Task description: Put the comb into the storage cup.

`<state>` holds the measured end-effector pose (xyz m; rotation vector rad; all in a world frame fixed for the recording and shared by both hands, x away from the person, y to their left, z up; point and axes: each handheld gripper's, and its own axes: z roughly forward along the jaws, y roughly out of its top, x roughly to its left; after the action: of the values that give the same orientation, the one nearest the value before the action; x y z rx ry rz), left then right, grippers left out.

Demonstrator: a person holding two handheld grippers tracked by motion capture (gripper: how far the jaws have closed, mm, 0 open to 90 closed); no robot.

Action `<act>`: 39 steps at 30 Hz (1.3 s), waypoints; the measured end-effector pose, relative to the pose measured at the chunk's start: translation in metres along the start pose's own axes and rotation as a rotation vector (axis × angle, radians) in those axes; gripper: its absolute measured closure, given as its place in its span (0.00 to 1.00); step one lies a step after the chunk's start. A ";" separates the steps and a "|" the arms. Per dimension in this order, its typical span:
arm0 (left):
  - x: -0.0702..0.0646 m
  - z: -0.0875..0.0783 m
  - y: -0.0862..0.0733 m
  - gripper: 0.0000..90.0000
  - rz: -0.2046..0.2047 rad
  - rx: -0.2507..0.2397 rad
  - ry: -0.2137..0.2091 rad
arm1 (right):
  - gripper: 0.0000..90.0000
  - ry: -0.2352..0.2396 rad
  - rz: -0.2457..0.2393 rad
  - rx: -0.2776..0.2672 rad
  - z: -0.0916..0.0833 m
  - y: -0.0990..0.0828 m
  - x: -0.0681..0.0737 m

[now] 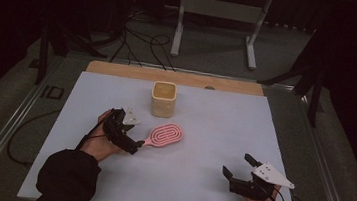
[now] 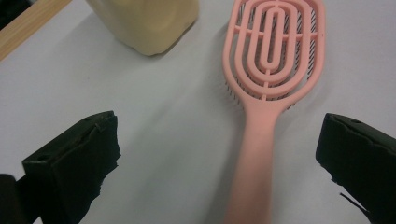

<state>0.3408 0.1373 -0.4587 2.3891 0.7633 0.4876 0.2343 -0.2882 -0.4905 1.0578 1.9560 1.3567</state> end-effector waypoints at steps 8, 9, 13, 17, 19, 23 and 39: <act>-0.001 0.006 0.004 0.00 0.005 0.019 -0.007 | 0.09 0.001 0.001 -0.001 0.000 0.000 0.000; -0.001 0.006 0.004 0.00 0.006 0.021 -0.007 | 0.09 0.000 0.000 -0.001 0.000 0.000 0.000; -0.002 0.010 0.006 0.00 0.009 0.030 -0.011 | 0.09 0.001 0.000 -0.001 0.000 0.000 0.000; -0.003 0.014 0.008 0.00 0.015 0.039 -0.014 | 0.09 0.001 0.000 0.000 0.000 0.000 0.000; -0.003 0.015 0.009 0.00 0.012 0.044 -0.016 | 0.09 0.001 0.000 -0.001 0.000 0.000 0.000; -0.004 0.019 0.010 0.00 0.012 0.053 -0.019 | 0.09 0.001 0.000 -0.001 0.000 0.000 0.000; -0.006 0.032 0.015 0.00 0.014 0.112 -0.050 | 0.09 0.002 -0.001 0.000 0.000 0.000 -0.001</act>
<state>0.3577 0.1102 -0.4750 2.5015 0.7702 0.3983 0.2347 -0.2888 -0.4907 1.0557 1.9574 1.3580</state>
